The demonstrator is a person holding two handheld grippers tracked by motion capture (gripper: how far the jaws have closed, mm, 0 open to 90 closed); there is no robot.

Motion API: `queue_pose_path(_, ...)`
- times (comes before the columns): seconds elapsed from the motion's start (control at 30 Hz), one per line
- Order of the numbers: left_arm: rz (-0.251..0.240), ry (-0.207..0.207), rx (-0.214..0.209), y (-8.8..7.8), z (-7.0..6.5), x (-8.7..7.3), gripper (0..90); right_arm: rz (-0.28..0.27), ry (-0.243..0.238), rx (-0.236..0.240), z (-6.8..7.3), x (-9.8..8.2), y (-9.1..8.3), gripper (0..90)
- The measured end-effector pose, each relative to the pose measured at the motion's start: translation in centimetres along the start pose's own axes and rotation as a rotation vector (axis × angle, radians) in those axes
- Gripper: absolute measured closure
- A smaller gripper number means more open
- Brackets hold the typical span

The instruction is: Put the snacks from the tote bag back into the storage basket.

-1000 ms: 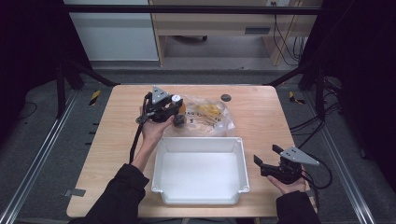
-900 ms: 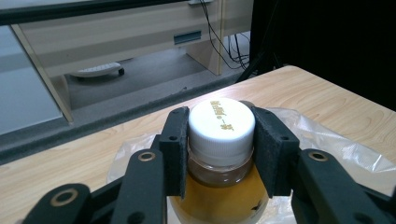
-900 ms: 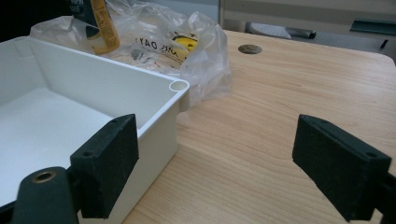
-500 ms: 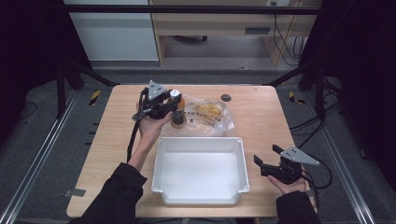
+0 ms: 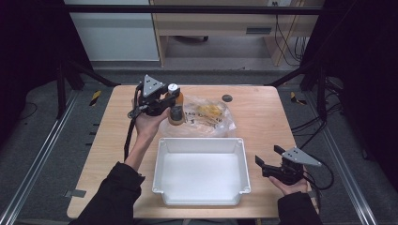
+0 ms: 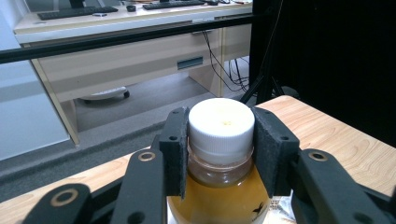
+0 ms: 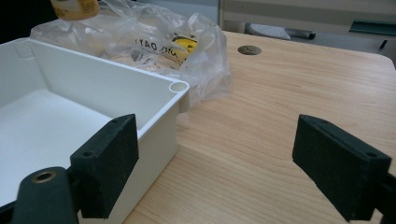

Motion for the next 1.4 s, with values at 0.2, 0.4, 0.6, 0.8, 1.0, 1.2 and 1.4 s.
queue_pose_path(0.2, -0.005, -0.004, -0.011, -0.6, -0.3, 0.4, 58.8, -0.001, -0.001, 0.001, 0.0, 0.0, 0.0, 14.6)
queue_pose_path(0.4, -0.011, -0.002, -0.015, -1.3, -0.7, 0.7, 58.8, -0.001, -0.001, 0.000, 0.0, 0.0, 0.0, 14.6)
queue_pose_path(0.6, -0.017, 0.014, -0.021, -2.1, -1.4, 0.8, 58.8, 0.000, 0.001, 0.000, 0.0, 0.0, 0.0, 14.6)
queue_pose_path(0.8, -0.023, 0.012, -0.043, -2.8, -2.2, 0.6, 58.8, -0.003, -0.001, 0.000, 0.0, 0.0, 0.0, 14.6)
queue_pose_path(1.0, -0.029, 0.025, -0.066, -3.7, -3.5, 0.4, 58.7, -0.002, -0.001, 0.000, 0.0, 0.0, -0.1, 14.6)
queue_pose_path(1.2, -0.036, 0.029, -0.095, -4.5, -4.7, 0.3, 58.7, -0.003, 0.001, 0.000, 0.0, 0.0, -0.1, 14.6)
queue_pose_path(1.4, -0.031, 0.039, -0.117, -5.2, -5.7, 0.0, 58.7, -0.003, 0.000, 0.000, 0.0, 0.0, -0.1, 14.6)
Point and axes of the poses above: each handheld gripper's, and its own axes: y roughly forward along the jaws, x roughly out of its top, z roughly to its left, the point moved 2 cm from there along y, roughly forward along the jaws, and after that the axes turned 10 degrees about -x, right-handed, at the moved point
